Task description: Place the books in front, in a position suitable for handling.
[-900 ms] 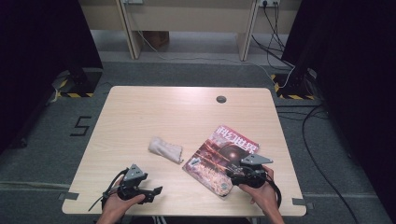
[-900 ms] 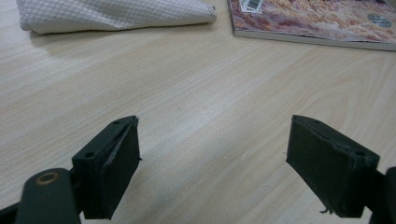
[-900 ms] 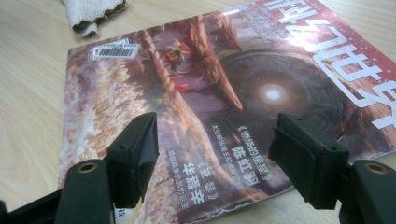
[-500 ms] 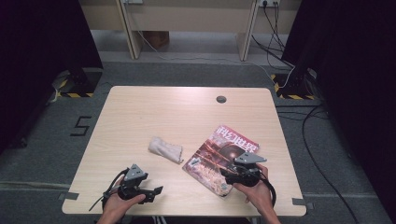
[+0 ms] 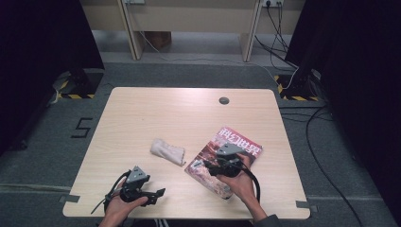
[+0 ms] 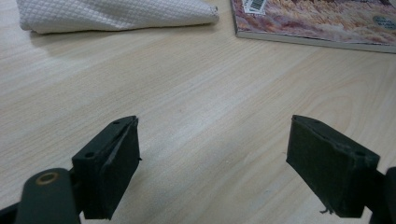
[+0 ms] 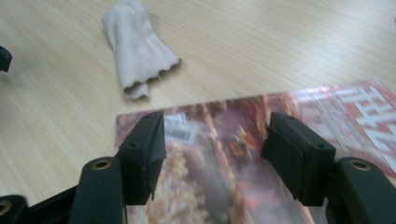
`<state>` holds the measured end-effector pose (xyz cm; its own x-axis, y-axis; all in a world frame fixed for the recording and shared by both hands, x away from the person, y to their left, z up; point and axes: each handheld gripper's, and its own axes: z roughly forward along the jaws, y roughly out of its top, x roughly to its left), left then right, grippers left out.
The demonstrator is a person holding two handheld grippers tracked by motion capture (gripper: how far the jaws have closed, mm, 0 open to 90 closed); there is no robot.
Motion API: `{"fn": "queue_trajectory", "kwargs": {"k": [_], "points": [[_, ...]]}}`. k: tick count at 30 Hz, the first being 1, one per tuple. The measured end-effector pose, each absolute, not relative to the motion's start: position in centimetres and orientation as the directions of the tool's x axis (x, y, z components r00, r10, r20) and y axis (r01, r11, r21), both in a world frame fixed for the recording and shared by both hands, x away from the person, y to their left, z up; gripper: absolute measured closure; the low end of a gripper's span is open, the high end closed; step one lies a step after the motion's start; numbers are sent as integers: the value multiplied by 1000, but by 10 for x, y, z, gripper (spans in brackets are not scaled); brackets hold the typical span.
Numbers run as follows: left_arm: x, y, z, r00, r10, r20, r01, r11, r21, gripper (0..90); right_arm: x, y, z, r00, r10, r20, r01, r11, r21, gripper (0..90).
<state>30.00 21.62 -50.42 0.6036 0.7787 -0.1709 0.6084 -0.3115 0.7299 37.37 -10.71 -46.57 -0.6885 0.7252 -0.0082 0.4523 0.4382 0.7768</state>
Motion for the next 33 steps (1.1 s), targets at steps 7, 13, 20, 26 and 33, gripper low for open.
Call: {"fn": "queue_trajectory", "kwargs": {"k": [7, 13, 20, 26, 33], "points": [[300, 217, -504, 600, 781, -172, 610, -307, 731, 167, 384, -78, -462, -725, 688, -33, 419, 478, 772, 427], [300, 216, -505, 603, 779, -172, 610, -311, 728, 163, 395, -49, -458, -756, 653, -35, 394, 498, 772, 442], [300, 216, -505, 598, 783, -170, 610, -308, 730, 162, 407, -32, -461, -765, 643, -39, 396, 518, 758, 476], [300, 216, -505, 603, 780, -167, 609, -315, 728, 158, 418, -9, -464, -787, 615, -60, 381, 559, 736, 512], [300, 216, -504, 603, 780, -166, 608, -316, 728, 158, 426, 18, -474, -812, 583, -39, 394, 595, 701, 550]]}}
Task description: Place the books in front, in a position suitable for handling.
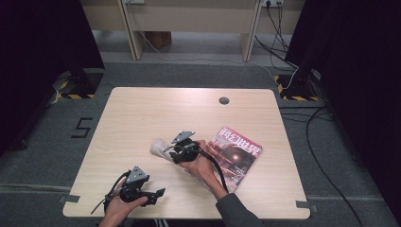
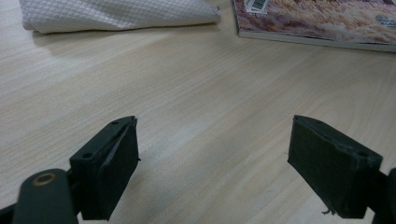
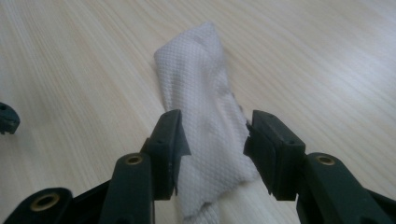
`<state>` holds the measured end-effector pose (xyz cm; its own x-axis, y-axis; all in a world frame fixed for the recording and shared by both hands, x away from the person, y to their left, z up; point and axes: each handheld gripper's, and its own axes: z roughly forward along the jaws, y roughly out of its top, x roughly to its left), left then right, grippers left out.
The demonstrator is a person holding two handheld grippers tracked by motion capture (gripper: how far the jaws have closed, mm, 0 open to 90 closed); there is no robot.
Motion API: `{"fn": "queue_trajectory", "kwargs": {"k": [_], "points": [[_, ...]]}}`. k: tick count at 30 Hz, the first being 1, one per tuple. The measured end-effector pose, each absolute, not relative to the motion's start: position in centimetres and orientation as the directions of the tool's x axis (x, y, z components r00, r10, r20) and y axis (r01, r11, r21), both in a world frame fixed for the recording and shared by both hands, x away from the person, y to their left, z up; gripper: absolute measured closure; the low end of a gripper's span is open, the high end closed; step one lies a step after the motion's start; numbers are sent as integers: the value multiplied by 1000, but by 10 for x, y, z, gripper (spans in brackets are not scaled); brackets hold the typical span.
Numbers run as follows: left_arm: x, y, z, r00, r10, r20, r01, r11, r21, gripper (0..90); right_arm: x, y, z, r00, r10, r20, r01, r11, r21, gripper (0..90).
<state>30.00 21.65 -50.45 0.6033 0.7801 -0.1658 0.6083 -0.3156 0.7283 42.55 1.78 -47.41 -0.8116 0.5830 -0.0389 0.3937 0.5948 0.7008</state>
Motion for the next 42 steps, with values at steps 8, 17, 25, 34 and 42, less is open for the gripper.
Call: {"fn": "queue_trajectory", "kwargs": {"k": [8, 17, 25, 34, 42], "points": [[300, 215, -505, 608, 777, -164, 607, -322, 726, 158, 436, 39, -487, -816, 577, -26, 408, 608, 681, 567], [300, 216, -505, 609, 777, -162, 605, -322, 728, 158, 445, 54, -500, -805, 592, -34, 430, 623, 653, 741], [300, 216, -505, 608, 777, -164, 606, -321, 728, 158, 442, 42, -491, -814, 578, -57, 400, 629, 667, 782], [300, 216, -505, 606, 779, -162, 606, -320, 728, 158, 440, 10, -466, -796, 600, -85, 384, 608, 695, 784], [301, 215, -506, 604, 780, -166, 613, -321, 722, 158, 436, -59, -457, -736, 671, -94, 419, 559, 715, 783]]}}
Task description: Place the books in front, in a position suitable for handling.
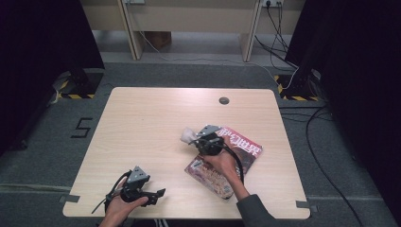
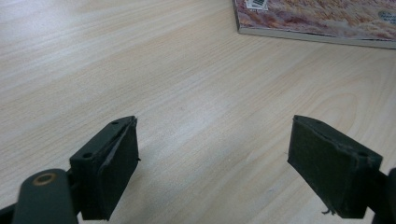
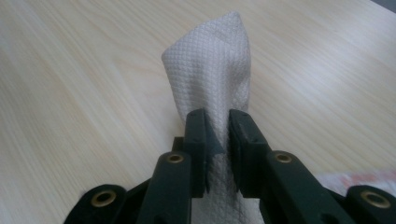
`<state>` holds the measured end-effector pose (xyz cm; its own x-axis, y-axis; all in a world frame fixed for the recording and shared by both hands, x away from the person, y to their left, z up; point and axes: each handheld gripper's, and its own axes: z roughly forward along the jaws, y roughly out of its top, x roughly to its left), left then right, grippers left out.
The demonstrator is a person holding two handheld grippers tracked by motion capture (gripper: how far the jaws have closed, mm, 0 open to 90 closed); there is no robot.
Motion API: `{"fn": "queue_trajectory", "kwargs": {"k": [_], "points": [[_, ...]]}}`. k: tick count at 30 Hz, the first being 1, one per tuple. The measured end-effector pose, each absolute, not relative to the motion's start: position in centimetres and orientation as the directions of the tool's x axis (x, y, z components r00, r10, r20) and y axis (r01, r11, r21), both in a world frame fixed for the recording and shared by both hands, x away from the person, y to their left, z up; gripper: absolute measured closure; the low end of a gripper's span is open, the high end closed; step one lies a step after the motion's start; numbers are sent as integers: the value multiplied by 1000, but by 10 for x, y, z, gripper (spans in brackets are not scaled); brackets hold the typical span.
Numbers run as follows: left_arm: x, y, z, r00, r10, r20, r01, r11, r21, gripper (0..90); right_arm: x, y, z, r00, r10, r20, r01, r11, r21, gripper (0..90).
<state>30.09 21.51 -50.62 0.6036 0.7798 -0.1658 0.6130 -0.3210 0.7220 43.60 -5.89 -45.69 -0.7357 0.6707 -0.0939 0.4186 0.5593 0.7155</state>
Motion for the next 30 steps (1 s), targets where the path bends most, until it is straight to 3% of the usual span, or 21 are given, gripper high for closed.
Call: {"fn": "queue_trajectory", "kwargs": {"k": [7, 18, 30], "points": [[303, 214, -507, 603, 780, -169, 616, -321, 719, 158, 428, -107, -448, -685, 718, -124, 412, 522, 747, 784], [302, 213, -505, 608, 777, -163, 606, -321, 727, 158, 398, -217, -441, -522, 846, -105, 490, 398, 776, 784], [301, 213, -503, 614, 773, -158, 599, -327, 731, 158, 372, -277, -457, -394, 913, -107, 571, 334, 750, 784]]}}
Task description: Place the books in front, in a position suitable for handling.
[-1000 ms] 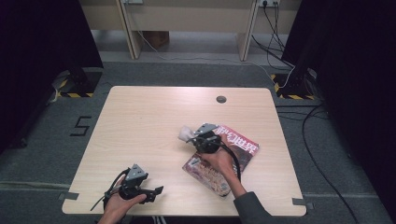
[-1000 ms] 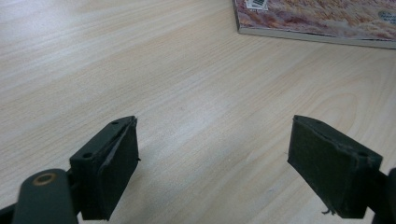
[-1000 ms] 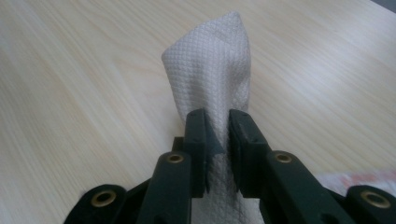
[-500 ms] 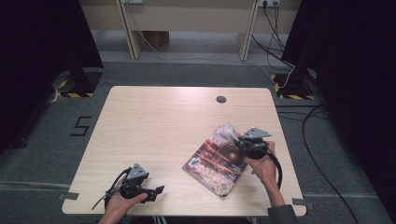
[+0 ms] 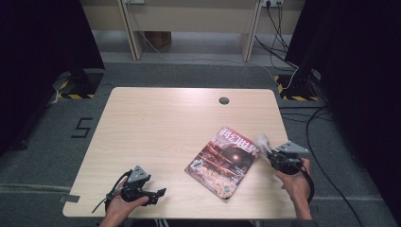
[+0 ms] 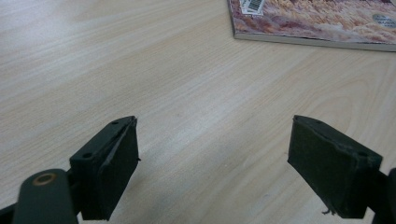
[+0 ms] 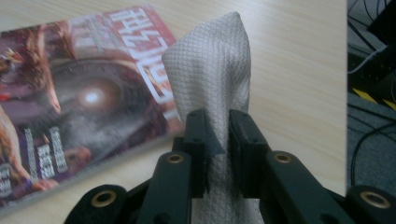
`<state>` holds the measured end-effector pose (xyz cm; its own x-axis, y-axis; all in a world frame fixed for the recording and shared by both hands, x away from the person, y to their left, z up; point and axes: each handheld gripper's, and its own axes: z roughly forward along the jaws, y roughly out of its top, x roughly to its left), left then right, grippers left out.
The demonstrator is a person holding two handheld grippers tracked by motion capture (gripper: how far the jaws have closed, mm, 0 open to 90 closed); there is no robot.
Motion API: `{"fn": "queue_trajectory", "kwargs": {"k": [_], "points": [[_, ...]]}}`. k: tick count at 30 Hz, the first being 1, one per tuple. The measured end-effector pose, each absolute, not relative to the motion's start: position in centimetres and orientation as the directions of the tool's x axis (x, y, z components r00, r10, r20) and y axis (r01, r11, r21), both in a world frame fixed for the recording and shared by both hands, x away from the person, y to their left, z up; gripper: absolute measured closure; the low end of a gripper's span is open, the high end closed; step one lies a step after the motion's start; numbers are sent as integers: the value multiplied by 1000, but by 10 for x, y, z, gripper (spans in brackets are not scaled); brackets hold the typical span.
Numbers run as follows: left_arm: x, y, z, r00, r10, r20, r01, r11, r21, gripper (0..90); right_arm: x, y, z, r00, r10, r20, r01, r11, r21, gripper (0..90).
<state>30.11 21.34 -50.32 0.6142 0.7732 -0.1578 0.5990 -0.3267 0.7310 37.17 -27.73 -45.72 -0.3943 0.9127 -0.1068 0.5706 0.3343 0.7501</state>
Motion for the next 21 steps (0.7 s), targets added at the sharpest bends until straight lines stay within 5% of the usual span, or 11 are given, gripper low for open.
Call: {"fn": "queue_trajectory", "kwargs": {"k": [9, 21], "points": [[301, 213, -503, 614, 774, -155, 596, -327, 733, 158, 333, -304, -473, -351, 930, -110, 631, 322, 706, 783], [301, 213, -504, 611, 776, -157, 601, -326, 730, 158, 322, -296, -484, -427, 899, -100, 661, 385, 644, 772]]}}
